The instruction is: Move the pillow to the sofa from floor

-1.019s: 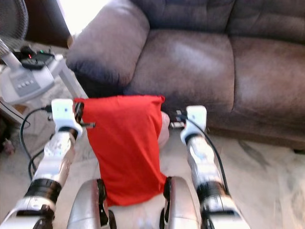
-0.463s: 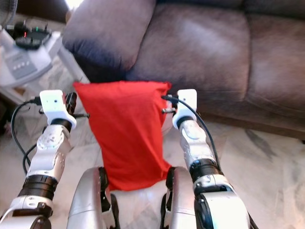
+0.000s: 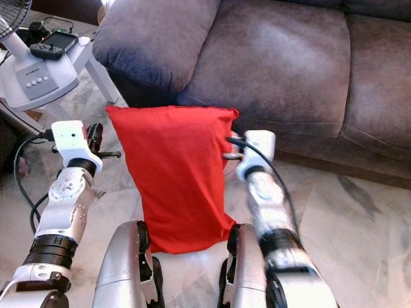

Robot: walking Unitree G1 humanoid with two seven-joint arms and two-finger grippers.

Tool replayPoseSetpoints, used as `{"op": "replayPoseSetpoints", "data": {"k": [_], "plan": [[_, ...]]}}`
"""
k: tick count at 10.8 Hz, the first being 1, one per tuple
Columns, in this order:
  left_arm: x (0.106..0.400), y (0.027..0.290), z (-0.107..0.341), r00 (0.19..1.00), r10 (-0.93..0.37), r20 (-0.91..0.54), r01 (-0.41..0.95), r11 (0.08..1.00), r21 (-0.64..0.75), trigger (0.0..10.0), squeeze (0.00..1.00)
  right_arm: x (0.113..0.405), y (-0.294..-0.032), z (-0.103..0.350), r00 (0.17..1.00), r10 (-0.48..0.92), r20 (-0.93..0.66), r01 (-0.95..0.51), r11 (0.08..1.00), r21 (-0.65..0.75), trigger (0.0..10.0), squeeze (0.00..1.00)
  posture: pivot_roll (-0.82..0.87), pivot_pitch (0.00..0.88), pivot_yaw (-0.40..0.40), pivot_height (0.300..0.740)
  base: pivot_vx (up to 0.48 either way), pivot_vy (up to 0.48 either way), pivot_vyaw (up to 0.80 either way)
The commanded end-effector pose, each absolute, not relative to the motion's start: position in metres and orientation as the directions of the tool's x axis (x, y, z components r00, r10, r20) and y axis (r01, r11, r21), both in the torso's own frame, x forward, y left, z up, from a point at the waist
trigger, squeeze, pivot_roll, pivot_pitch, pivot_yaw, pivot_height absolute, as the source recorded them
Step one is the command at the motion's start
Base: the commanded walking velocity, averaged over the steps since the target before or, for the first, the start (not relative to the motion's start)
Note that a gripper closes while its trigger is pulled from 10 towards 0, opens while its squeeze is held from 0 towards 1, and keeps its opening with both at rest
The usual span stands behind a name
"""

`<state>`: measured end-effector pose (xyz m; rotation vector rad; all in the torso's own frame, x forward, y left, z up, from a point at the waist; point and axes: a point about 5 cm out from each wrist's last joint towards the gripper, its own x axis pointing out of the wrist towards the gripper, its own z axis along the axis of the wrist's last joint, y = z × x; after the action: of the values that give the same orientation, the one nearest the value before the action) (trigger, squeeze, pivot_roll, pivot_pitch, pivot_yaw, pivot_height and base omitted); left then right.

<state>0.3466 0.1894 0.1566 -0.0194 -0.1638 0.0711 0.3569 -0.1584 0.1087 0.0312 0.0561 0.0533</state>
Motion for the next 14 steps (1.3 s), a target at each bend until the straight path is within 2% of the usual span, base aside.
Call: {"op": "replayPoseSetpoints", "data": {"k": [1,4,6,8,14], "plan": [[0.342,0.191,0.147,0.989,0.064,0.134,-0.063,0.998,-0.009,10.0,0.0,0.351,-0.161,0.11,0.999,0.043,-0.018,-0.043,0.999,0.018,10.0,0.0,0.07,0.226,0.006,0.577,0.0,0.0,0.0],[0.325,0.199,0.144,0.984,0.051,0.169,-0.06,0.997,0.046,10.0,0.0,0.33,-0.169,0.118,0.994,0.025,0.104,-0.023,1.0,-0.015,10.0,0.0,0.07,0.17,-0.012,0.577,0.0,0.0,0.0],[0.321,0.194,0.141,0.984,0.064,0.168,-0.071,0.997,0.037,10.0,0.0,0.32,-0.172,0.122,0.989,-0.012,0.149,0.011,1.0,0.002,10.0,0.0,0.06,0.155,-0.019,0.577,0.0,0.0,0.0],[0.326,0.186,0.144,0.981,0.048,0.186,-0.057,0.998,0.041,10.0,0.0,0.322,-0.167,0.125,0.989,-0.008,0.147,0.008,1.0,0.001,10.0,0.0,0.06,0.142,-0.025,0.577,0.0,0.0,0.0],[0.326,0.183,0.144,0.981,0.045,0.188,-0.056,0.997,0.054,10.0,0.0,0.324,-0.166,0.13,0.989,-0.018,0.145,0.017,1.0,0.008,10.0,0.0,0.06,0.122,-0.031,0.577,0.0,0.0,0.0]]}}
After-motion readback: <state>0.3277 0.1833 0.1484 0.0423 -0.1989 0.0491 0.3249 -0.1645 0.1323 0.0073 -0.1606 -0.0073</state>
